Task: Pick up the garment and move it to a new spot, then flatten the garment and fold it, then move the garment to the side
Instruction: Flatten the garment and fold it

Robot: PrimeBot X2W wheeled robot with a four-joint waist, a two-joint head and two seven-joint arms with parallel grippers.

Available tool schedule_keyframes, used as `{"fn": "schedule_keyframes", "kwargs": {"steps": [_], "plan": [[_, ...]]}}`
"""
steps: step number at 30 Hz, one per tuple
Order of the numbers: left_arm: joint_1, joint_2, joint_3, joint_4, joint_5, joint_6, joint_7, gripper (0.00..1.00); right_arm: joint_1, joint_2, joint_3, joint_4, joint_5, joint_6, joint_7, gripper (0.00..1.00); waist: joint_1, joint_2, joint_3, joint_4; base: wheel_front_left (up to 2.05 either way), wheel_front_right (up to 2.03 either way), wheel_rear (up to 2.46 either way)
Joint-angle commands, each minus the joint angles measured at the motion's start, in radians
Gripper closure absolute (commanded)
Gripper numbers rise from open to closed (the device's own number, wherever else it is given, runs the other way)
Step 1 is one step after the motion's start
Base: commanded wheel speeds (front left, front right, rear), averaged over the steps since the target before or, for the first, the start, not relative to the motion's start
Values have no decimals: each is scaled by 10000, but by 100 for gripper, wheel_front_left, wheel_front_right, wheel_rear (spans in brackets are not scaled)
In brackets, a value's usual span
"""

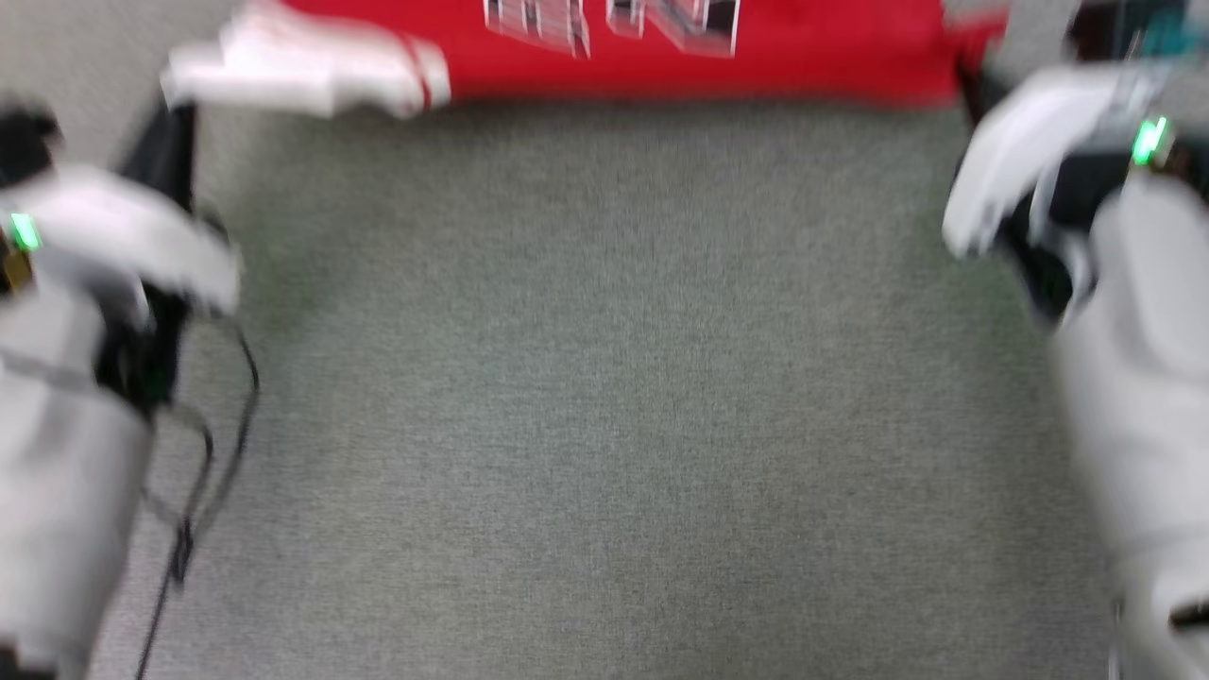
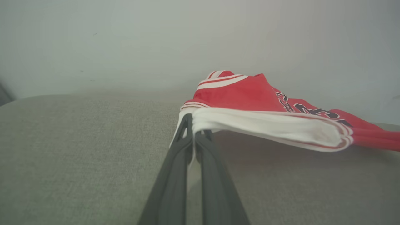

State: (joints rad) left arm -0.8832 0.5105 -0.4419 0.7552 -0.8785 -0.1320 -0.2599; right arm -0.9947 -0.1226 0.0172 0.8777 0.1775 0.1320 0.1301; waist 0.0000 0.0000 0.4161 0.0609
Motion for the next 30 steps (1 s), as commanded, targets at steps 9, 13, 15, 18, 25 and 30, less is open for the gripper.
{"fn": "schedule_keyframes", "kwargs": {"steps": [9, 13, 15, 18, 25, 30], "plan": [[5025, 145, 1128, -2036, -346, 838, -76, 100, 4597, -1088, 722, -2200, 1044, -45, 288, 100, 0, 0, -2327, 104, 0, 0, 0], [6969, 349, 1424, -3169, -662, 1628, -23, 100, 6660, -1260, 449, -3691, 1231, -75, 769, 100, 0, 0, -3076, 93, 0, 0, 0], [7924, 429, 1529, -3776, -820, 2070, 94, 100, 7714, -1220, 179, -4462, 1280, -86, 1101, 100, 0, 0, -3420, 98, 0, 0, 0], [9216, 543, 1689, -4800, -1024, 2782, 272, 100, 9193, -993, -328, -5711, 1208, -88, 1668, 100, 0, 0, -3751, 127, 0, 0, 0], [11414, 581, 1931, -6674, -1571, 3866, 729, 100, 11723, -277, -1210, -7964, 984, -88, 2698, 100, 0, 0, -4273, 189, 0, 0, 0], [12427, 951, 2169, -8041, -1734, 4493, 1054, 100, 12945, 233, -1796, -9337, 749, -88, 3345, 100, 0, 0, -4316, 248, 0, 0, 0]]}}
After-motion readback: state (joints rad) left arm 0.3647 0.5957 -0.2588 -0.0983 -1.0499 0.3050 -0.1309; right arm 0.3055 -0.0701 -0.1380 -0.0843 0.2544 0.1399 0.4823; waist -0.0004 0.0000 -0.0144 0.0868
